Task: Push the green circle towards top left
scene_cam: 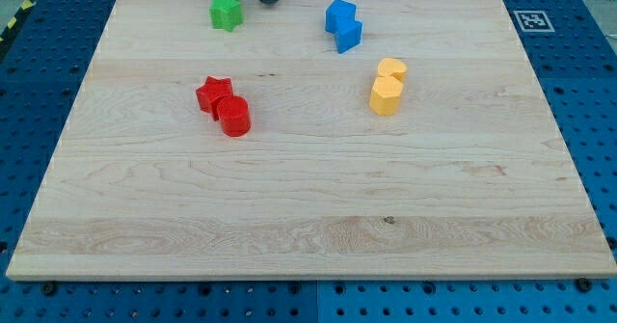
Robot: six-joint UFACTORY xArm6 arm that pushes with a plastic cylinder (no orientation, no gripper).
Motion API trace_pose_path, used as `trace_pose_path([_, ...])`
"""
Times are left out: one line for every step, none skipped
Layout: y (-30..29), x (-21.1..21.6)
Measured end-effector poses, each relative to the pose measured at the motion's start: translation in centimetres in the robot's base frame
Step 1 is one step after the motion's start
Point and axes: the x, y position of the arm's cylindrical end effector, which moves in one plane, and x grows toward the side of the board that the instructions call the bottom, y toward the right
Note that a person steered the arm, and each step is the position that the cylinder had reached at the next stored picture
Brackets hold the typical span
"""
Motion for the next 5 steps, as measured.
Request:
trace_pose_path([-2.9,0.1])
trace_pose_path([-6.3,0.0])
trace_pose_path([-7.6,0.0])
trace_pose_path([-7.4,-0.1])
trace_pose_path([-7.4,-0.1])
